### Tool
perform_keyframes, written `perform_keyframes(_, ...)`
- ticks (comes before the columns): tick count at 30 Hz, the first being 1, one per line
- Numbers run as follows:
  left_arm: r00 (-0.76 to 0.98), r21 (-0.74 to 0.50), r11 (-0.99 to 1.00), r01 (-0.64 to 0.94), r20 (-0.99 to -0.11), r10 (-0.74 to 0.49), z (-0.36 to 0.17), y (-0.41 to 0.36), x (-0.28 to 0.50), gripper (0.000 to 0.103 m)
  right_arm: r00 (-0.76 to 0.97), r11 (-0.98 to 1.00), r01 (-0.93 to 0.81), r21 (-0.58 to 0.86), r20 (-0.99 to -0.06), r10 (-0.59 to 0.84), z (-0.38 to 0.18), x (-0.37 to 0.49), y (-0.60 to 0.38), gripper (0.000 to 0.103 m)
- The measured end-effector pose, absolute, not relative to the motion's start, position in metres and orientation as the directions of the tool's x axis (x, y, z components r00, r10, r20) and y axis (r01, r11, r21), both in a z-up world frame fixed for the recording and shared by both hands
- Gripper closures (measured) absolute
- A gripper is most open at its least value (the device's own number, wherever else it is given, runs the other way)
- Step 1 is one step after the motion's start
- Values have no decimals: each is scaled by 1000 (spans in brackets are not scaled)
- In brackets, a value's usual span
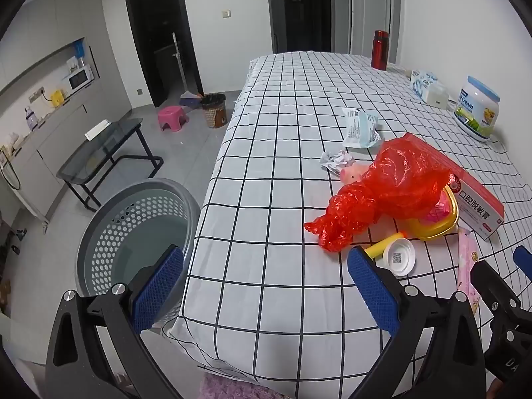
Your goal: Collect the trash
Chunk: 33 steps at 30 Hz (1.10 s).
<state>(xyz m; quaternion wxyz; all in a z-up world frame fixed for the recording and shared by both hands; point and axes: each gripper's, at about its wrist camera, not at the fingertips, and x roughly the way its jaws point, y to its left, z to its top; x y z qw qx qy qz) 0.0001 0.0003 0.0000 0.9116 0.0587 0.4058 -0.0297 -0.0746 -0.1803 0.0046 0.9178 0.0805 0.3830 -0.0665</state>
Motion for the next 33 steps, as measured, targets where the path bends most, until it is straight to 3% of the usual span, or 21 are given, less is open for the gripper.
perform_keyframes(33,674,78,992,102,-739,-11,2,-1,2,6,709,977,186,106,-703,-58,15,-79,-183,8)
